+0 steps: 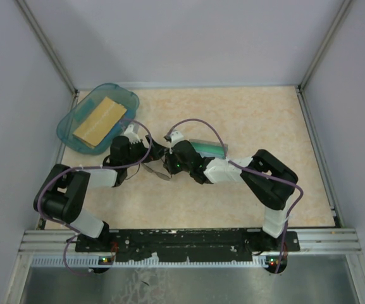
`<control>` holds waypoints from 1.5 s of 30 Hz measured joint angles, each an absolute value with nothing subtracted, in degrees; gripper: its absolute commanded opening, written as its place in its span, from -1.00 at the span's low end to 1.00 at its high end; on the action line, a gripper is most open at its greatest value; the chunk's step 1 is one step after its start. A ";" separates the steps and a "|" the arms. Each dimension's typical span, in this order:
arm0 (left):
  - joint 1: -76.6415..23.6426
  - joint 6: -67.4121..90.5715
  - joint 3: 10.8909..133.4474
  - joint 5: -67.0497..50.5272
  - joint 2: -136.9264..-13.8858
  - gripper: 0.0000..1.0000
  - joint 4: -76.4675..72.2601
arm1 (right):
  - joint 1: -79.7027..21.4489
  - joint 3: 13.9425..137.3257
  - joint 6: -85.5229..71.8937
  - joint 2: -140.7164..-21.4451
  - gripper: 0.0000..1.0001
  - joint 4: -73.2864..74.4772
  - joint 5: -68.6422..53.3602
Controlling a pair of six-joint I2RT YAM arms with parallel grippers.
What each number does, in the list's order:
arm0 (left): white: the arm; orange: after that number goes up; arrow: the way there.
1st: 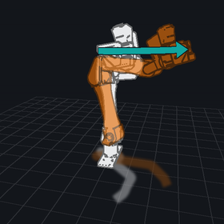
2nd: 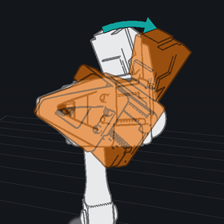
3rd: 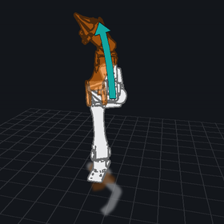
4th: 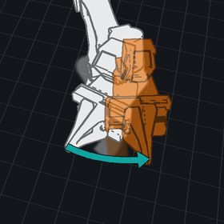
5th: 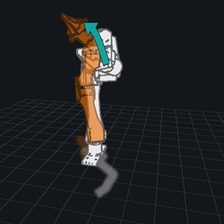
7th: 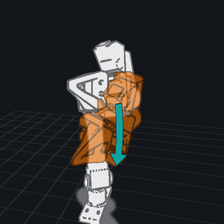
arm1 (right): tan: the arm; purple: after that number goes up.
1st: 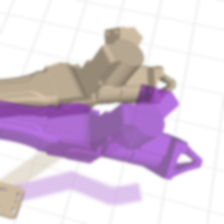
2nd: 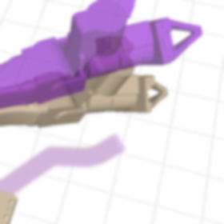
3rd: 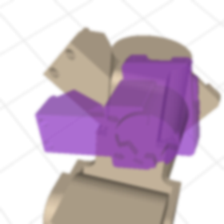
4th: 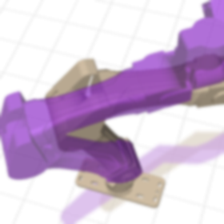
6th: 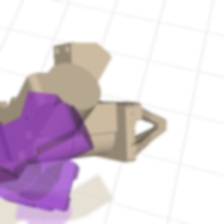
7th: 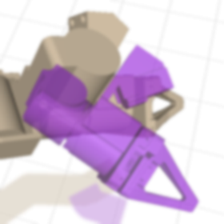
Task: Organize the sunglasses
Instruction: Fold the sunglasses at the center of the board.
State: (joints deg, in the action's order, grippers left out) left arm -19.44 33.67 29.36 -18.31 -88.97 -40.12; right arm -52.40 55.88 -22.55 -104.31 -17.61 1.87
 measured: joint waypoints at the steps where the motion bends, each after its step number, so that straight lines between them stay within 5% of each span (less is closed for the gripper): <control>1: -19.44 33.67 29.36 -18.33 -89.06 0.94 -40.16 | -52.40 55.88 -22.55 -104.31 -0.67 -17.63 1.98; 17: -19.33 33.52 29.36 -13.10 -84.16 1.00 -39.11 | -52.47 55.05 -22.55 -104.22 -0.54 -18.00 4.84; 38: -18.87 32.36 16.88 -9.37 -45.50 1.00 -17.15 | -52.49 55.37 -21.39 -103.88 -0.46 -15.31 5.87; 45: -19.75 35.09 13.15 -13.43 -41.89 1.00 -14.33 | -52.49 57.98 -20.99 -103.88 -0.46 -13.61 5.91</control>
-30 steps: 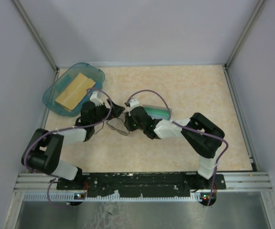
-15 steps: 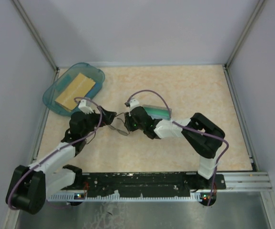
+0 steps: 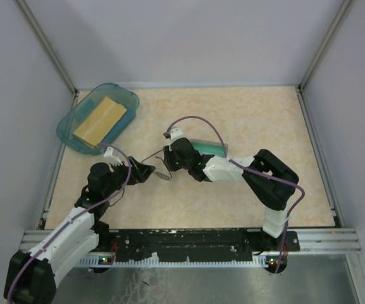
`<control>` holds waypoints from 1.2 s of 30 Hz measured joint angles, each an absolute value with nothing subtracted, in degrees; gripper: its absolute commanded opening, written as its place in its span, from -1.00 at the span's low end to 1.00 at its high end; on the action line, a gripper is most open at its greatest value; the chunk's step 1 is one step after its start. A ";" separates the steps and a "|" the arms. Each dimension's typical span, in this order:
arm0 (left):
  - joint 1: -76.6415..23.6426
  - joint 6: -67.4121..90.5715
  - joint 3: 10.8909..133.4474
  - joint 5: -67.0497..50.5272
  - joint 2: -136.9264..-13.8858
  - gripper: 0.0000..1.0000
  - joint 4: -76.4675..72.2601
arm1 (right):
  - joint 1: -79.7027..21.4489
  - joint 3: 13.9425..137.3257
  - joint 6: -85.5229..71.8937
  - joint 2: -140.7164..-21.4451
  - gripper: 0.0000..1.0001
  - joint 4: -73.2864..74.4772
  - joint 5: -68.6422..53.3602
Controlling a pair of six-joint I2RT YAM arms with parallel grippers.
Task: Organize the sunglasses
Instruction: Fold the sunglasses at the center of the board.
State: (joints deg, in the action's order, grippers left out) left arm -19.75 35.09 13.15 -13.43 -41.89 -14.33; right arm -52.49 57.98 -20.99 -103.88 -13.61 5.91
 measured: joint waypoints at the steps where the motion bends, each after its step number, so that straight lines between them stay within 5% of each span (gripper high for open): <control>1: -20.12 35.62 12.64 -13.85 -41.95 1.00 -14.13 | -52.49 58.30 -20.99 -103.88 -0.46 -13.65 5.91; 17: -30.48 39.09 11.31 -12.12 -50.02 1.00 -20.12 | -52.49 59.68 -21.04 -104.81 -0.40 -12.25 5.45; 36: -31.42 39.20 11.07 -9.43 -55.81 1.00 -24.84 | -52.49 61.67 -21.06 -107.79 -0.40 -10.72 3.75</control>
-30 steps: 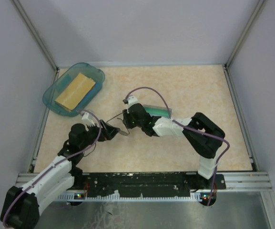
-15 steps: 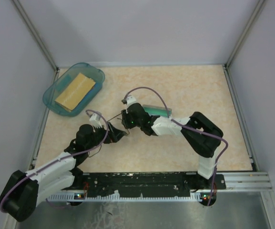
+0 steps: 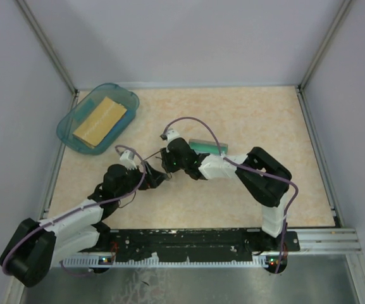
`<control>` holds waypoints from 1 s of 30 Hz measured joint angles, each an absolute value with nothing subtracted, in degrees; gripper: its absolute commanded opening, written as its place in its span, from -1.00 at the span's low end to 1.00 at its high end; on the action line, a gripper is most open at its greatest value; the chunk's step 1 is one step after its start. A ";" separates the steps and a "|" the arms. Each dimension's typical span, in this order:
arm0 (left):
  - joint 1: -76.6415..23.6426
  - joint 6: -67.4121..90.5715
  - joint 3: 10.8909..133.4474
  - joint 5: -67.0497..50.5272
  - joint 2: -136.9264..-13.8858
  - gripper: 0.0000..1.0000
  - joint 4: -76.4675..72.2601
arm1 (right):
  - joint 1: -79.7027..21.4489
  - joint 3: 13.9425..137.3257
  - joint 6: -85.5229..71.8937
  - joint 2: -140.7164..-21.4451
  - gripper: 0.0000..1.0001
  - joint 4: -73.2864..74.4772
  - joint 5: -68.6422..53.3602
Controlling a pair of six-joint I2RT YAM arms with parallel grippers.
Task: Organize the sunglasses
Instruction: Fold the sunglasses at the center of the board.
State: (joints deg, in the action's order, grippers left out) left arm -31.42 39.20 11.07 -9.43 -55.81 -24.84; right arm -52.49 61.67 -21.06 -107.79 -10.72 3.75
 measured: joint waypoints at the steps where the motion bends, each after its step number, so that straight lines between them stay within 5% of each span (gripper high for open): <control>1: -31.42 39.20 11.07 -9.41 -56.05 1.00 -25.02 | -52.49 61.69 -21.06 -107.79 -0.40 -10.66 3.75; 30: -31.51 38.68 11.81 -8.93 -64.20 0.99 -29.69 | -52.49 62.06 -21.06 -108.47 -0.65 -10.66 2.66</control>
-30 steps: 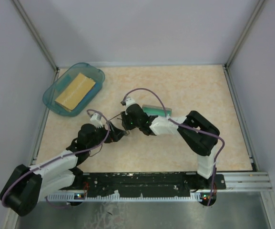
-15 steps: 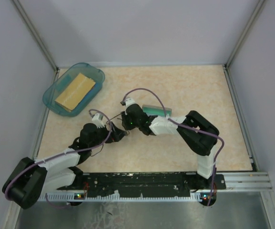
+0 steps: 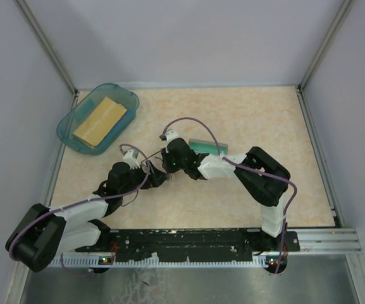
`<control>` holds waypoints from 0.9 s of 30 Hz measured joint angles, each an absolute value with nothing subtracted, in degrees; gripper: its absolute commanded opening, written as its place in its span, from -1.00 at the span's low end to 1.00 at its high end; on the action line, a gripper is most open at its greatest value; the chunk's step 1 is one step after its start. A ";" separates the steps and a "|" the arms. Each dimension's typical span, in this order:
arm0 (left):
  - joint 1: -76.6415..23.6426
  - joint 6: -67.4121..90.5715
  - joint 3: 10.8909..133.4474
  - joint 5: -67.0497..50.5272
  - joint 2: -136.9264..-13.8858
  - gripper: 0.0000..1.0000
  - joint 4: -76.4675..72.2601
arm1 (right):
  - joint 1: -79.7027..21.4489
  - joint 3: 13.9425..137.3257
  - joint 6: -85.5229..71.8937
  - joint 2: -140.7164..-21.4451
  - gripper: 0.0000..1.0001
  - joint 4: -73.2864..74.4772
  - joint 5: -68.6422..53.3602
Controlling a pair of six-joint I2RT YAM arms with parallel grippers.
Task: Organize the sunglasses
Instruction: Fold the sunglasses at the center of the board.
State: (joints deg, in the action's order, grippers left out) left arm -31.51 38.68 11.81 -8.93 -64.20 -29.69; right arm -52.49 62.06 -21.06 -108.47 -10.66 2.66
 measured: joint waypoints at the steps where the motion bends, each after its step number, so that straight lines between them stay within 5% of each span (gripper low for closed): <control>1: -31.51 38.68 11.97 -8.93 -64.42 0.99 -29.69 | -52.49 62.06 -21.06 -108.47 -0.65 -10.66 2.63; 27: -31.53 37.91 12.29 -7.77 -56.80 0.99 -26.46 | -52.51 62.06 -21.08 -108.47 -0.65 -10.98 2.44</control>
